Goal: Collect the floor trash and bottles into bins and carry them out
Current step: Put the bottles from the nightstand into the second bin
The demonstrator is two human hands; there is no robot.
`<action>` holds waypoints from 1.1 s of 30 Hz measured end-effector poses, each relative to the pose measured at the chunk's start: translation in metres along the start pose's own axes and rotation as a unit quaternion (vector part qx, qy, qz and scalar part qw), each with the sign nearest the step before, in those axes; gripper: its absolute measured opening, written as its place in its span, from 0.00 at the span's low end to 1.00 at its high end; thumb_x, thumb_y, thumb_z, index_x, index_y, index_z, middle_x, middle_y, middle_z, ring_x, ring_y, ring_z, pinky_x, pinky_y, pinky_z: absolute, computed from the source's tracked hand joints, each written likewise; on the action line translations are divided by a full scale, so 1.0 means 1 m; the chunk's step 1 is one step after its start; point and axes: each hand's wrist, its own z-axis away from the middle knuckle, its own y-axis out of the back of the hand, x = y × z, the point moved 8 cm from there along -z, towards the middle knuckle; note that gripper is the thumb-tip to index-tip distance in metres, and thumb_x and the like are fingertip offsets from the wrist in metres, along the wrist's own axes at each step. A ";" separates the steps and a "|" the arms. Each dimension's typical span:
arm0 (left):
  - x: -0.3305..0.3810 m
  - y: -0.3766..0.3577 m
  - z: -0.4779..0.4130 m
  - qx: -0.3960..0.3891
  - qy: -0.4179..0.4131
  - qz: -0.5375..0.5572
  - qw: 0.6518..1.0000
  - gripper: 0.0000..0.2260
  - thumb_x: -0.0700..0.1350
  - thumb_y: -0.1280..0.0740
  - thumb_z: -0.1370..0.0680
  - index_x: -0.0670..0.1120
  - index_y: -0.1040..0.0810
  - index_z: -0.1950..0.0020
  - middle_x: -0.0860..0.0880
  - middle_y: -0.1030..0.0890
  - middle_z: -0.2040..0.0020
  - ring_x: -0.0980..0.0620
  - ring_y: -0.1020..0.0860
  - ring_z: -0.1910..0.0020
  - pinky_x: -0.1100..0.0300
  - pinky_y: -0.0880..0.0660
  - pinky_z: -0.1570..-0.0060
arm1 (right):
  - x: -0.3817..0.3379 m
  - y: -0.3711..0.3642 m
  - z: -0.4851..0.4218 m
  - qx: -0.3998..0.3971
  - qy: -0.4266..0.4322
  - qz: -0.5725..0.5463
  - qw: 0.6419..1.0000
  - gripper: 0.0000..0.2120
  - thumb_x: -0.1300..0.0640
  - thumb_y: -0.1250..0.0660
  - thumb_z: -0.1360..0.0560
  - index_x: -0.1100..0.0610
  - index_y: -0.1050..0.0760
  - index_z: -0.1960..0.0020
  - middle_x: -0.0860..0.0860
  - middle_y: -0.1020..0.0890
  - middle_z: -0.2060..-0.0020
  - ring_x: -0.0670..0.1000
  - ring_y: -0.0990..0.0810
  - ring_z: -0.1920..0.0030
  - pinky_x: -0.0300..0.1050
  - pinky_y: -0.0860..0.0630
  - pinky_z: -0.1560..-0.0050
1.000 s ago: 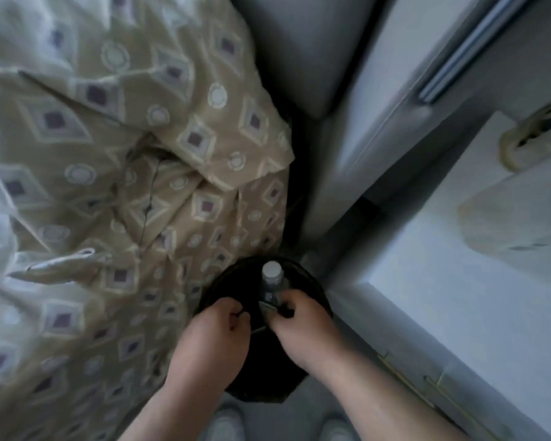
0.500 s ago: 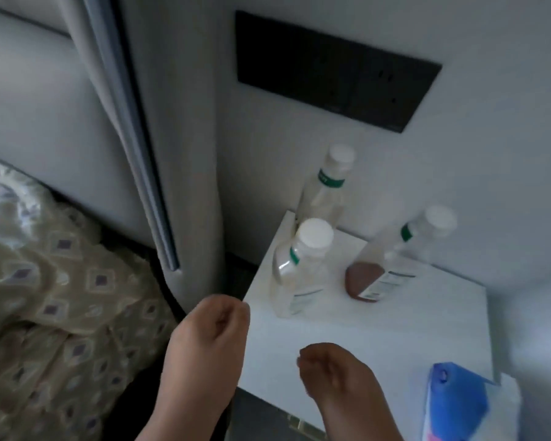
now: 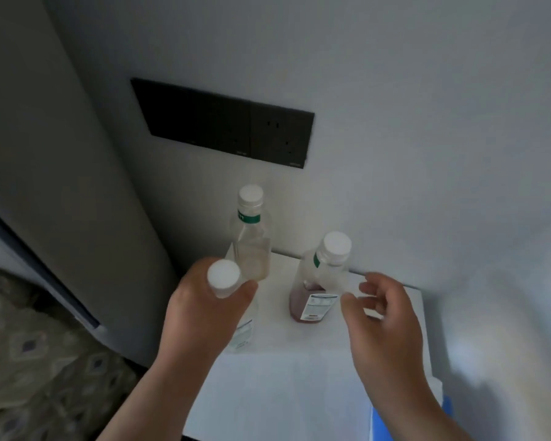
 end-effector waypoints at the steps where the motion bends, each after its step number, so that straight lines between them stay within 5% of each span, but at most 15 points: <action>1: -0.001 -0.002 0.000 0.000 -0.001 0.006 1.000 0.16 0.52 0.25 0.32 0.55 0.28 0.50 0.58 0.23 0.58 0.53 0.23 0.56 0.58 0.28 0.61 | -0.001 -0.001 -0.007 -0.001 0.002 0.008 1.000 0.19 0.57 0.31 0.28 0.50 0.28 0.38 0.43 0.22 0.46 0.41 0.23 0.49 0.31 0.30 0.59; 8: -0.011 -0.004 0.005 0.012 -0.003 0.027 1.000 0.16 0.51 0.26 0.31 0.55 0.28 0.48 0.59 0.23 0.57 0.60 0.24 0.58 0.63 0.31 0.66 | -0.006 -0.026 -0.038 -0.086 -0.006 0.039 0.996 0.33 0.49 0.27 0.31 0.48 0.35 0.29 0.42 0.29 0.32 0.46 0.29 0.33 0.46 0.31 0.34; 12: -0.008 -0.006 0.005 0.013 -0.015 0.026 0.999 0.15 0.50 0.25 0.31 0.55 0.27 0.49 0.59 0.23 0.58 0.61 0.25 0.60 0.65 0.31 0.67 | -0.007 -0.040 -0.045 -0.119 0.010 0.062 0.991 0.14 0.52 0.27 0.32 0.42 0.27 0.51 0.36 0.20 0.56 0.35 0.22 0.53 0.35 0.30 0.57; 16: -0.010 -0.007 0.005 0.015 -0.018 0.024 0.999 0.16 0.50 0.25 0.31 0.54 0.27 0.48 0.59 0.23 0.58 0.61 0.25 0.59 0.65 0.32 0.67 | -0.008 -0.042 -0.051 -0.115 0.030 0.081 0.990 0.12 0.53 0.27 0.32 0.43 0.30 0.58 0.37 0.22 0.63 0.30 0.25 0.62 0.27 0.35 0.66; 26: -0.019 -0.006 0.002 0.017 -0.039 0.053 0.998 0.18 0.51 0.23 0.34 0.57 0.27 0.49 0.61 0.22 0.58 0.63 0.24 0.58 0.66 0.30 0.64 | -0.001 -0.041 -0.050 -0.083 0.053 0.074 0.992 0.15 0.54 0.25 0.33 0.46 0.28 0.51 0.37 0.22 0.59 0.32 0.24 0.59 0.27 0.33 0.62; 33: -0.013 0.035 0.008 0.052 -0.055 0.107 0.991 0.20 0.47 0.22 0.36 0.57 0.29 0.52 0.59 0.22 0.58 0.63 0.24 0.61 0.67 0.31 0.65 | -0.033 -0.037 -0.029 -0.063 0.089 0.017 0.994 0.14 0.56 0.24 0.34 0.44 0.25 0.55 0.39 0.18 0.58 0.36 0.20 0.58 0.30 0.27 0.60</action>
